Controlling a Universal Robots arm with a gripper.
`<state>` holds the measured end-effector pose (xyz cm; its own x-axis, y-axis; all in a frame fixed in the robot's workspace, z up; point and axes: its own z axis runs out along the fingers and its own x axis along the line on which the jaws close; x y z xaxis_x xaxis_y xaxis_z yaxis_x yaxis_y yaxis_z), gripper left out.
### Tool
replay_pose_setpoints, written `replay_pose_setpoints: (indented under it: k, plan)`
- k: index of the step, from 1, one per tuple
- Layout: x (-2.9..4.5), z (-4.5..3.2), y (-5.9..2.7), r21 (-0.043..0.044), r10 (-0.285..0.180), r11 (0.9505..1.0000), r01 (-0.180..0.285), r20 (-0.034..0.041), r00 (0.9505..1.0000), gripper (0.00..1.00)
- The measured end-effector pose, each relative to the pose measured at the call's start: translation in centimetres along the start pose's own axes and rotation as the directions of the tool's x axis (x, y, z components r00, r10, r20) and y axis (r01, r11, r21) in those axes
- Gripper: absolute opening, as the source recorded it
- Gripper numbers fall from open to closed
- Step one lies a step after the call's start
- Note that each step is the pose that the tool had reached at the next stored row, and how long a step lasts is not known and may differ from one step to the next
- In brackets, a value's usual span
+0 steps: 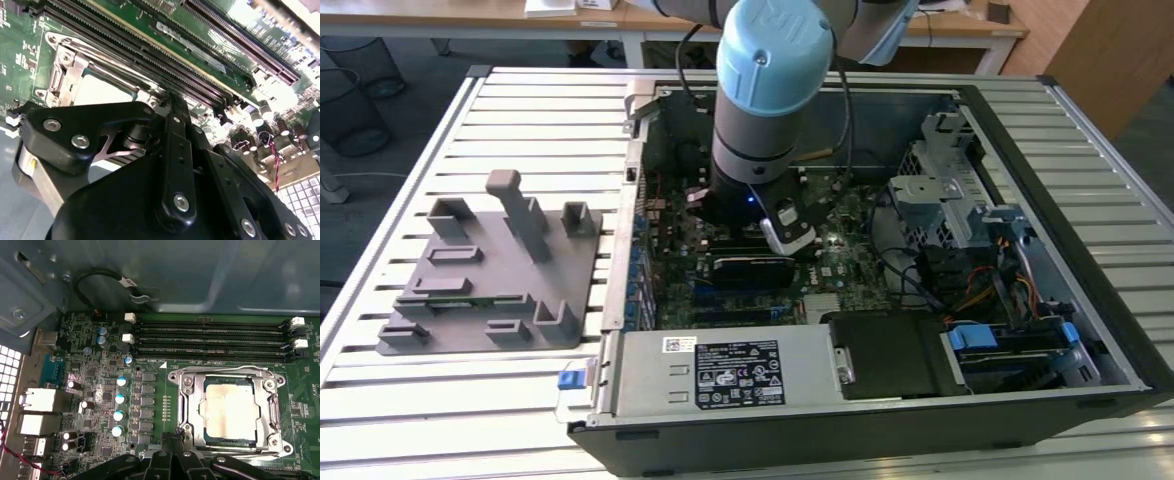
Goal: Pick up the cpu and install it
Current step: 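Install the second cpu locking lever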
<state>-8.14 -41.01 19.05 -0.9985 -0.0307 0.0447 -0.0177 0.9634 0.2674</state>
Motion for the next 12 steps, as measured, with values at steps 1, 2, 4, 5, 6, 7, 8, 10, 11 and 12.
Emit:
replay_pose_setpoints:
  k: [1,2,4,5,6,7,8,10,11,12]
  plan:
    - [0.00,0.00,0.00,-0.0001,0.000,1.0000,0.000,0.0001,1.0000,0.11]
    - [0.01,0.00,0.00,0.0000,0.000,1.0000,0.000,-0.0001,1.0000,0.11]
    - [0.03,-0.23,0.05,0.0000,0.000,1.0000,0.000,0.0000,1.0000,0.11]
    - [0.05,-0.44,0.11,0.0000,0.000,1.0000,0.000,-0.0001,1.0000,0.11]
    - [0.06,-0.67,0.18,0.0001,0.000,1.0000,0.000,-0.0002,1.0000,0.11]
    - [0.07,-0.94,0.25,0.0000,0.000,1.0000,0.000,-0.0001,1.0000,0.11]
    - [0.09,-1.21,0.33,0.0001,0.000,1.0000,0.000,-0.0002,1.0000,0.11]
    - [0.11,-1.74,0.47,0.0001,0.000,1.0000,0.000,-0.0002,1.0000,0.11]
    - [0.13,-2.06,0.57,0.0001,0.000,1.0000,0.000,-0.0002,1.0000,0.11]
    - [0.14,-2.41,0.66,-0.0003,0.000,1.0000,0.000,-0.0001,1.0000,0.11]
